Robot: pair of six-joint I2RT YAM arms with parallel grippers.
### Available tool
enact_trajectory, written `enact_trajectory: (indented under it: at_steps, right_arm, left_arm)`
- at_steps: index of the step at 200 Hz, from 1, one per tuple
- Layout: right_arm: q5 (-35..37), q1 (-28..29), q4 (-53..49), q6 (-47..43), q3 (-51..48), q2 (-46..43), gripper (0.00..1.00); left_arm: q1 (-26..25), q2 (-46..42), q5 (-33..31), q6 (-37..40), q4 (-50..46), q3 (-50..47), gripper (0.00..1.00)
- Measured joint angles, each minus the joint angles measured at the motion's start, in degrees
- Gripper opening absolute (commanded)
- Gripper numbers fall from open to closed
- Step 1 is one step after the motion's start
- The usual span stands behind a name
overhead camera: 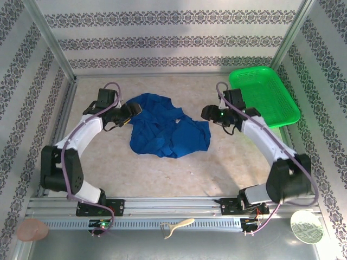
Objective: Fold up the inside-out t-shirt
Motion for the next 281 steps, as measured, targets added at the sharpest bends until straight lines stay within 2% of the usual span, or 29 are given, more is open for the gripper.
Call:
enact_trajectory:
  at_steps: [17,37,73,126,141,153,161,191,220,245,281]
  right_arm:
    - [1.3,2.6,0.7,0.0,-3.4,-4.3,0.62]
    - [2.6,6.3,1.5,0.0,-4.3,-4.2,0.62]
    - [4.3,11.5,2.3,0.0,-3.6,1.7,0.62]
    - [5.8,15.5,2.6,0.0,2.0,8.7,0.62]
    - [6.0,15.8,3.0,0.0,3.5,10.8,0.62]
    - [6.2,15.8,3.3,0.1,4.6,12.9,0.62]
    - [6.4,15.8,3.6,0.1,5.1,14.3,0.61]
    - [6.8,15.8,4.4,0.5,5.7,19.2,0.59]
    - [7.9,15.8,7.0,2.6,2.3,21.1,0.57]
    - [8.9,14.7,10.7,6.0,-6.7,19.8,0.56]
    - [10.4,13.5,13.6,10.5,-19.1,6.1,0.56]
  left_arm:
    - [-1.8,-4.1,-4.0,3.3,-1.3,-3.3,0.75]
    - [-3.0,-5.4,-7.5,6.2,-2.2,-7.1,0.75]
    - [-3.7,-1.4,-12.1,10.1,-2.7,-10.2,0.75]
    - [-9.4,6.4,-16.6,13.9,-2.2,-6.8,0.73]
    - [-9.9,8.8,-18.2,14.4,-1.7,-5.2,0.67]
    - [-10.0,10.2,-19.3,14.8,-1.3,-4.5,0.58]
    - [-10.0,11.1,-20.2,14.7,-1.0,-4.1,0.48]
    - [-10.0,12.5,-22.5,15.1,-0.8,-3.3,0.00]
    - [-10.0,11.1,-23.8,15.4,-1.0,-2.2,0.00]
    - [-9.9,4.0,-24.0,15.0,-1.7,-2.5,0.00]
    - [-9.9,-12.3,-22.4,12.1,-2.1,-6.2,0.00]
